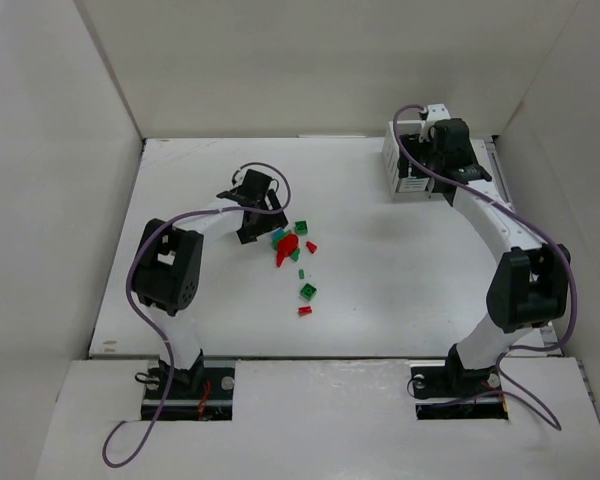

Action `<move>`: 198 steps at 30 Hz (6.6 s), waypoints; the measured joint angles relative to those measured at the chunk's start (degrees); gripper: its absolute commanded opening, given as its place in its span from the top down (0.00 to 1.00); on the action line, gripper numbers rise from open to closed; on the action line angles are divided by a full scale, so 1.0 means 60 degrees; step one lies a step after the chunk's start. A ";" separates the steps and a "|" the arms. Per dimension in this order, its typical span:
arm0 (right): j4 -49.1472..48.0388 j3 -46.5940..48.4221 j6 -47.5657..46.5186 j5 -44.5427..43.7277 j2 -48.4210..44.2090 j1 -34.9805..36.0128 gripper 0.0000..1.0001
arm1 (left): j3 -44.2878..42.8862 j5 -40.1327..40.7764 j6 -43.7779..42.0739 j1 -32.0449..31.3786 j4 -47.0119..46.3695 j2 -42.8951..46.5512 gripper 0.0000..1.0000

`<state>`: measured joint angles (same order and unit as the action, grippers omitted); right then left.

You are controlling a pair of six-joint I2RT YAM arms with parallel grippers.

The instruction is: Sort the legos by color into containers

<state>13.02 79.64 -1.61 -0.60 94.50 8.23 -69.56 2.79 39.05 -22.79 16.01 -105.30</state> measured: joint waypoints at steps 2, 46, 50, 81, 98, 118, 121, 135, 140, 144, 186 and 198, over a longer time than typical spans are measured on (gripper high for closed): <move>-0.0018 0.0000 0.0018 -0.0018 0.0000 0.0062 0.24 | -0.0171 0.0117 0.0291 -0.0007 0.0127 -0.0160 0.27; 0.0055 -0.0142 0.0095 -0.0656 0.0004 0.0270 0.22 | -0.0885 0.1089 0.2736 -0.0922 0.1158 -0.0718 0.67; 0.0058 -0.0142 0.0095 -0.0656 0.0004 0.0270 0.22 | -0.0936 0.1093 0.2758 -0.0940 0.1137 -0.0729 0.79; -0.3493 -0.1486 -0.1599 0.5027 -0.1413 0.3861 0.12 | -0.2036 0.3570 0.1519 -0.1843 0.0328 0.3789 0.91; -0.5457 -0.1475 0.1461 0.6000 -0.0200 0.4033 0.09 | -0.1359 0.4433 0.1413 -0.2641 0.0171 0.4331 0.91; -0.5260 -0.0590 0.2361 0.6980 0.0437 0.3938 0.39 | -0.1129 0.4856 0.1140 -0.2750 -0.0131 0.4528 0.91; -0.5242 -0.0579 0.2488 0.7271 0.0448 0.3934 0.32 | -0.1100 0.4940 0.1104 -0.2754 -0.0215 0.4528 0.91; -0.5242 -0.0015 0.2776 0.7912 0.0761 0.3894 0.35 | -0.0630 0.5169 0.0834 -0.2794 -0.0965 0.4962 0.93; -0.5246 0.0193 0.2849 0.8098 0.0998 0.3898 0.30 | -0.0528 0.5187 0.0783 -0.2881 -0.1304 0.5045 0.93; -0.5246 0.0222 0.2936 0.8193 0.1198 0.3891 0.36 | -0.0455 0.5238 0.0721 -0.2973 -0.1450 0.5078 0.93; -0.5042 -0.2047 0.3330 0.9005 -0.0503 0.0033 1.00 | -0.1432 0.5493 0.0404 -0.2233 -0.1016 0.3734 0.94; -0.3741 -0.2058 0.2798 0.7650 -0.1410 -0.0954 1.00 | -0.1504 0.2983 -0.1151 -0.2120 -0.2623 0.3155 0.91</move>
<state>-9.43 67.29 15.18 45.30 86.04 2.50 -78.59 20.69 32.14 -35.51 0.27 -86.37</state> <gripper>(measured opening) 0.430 0.333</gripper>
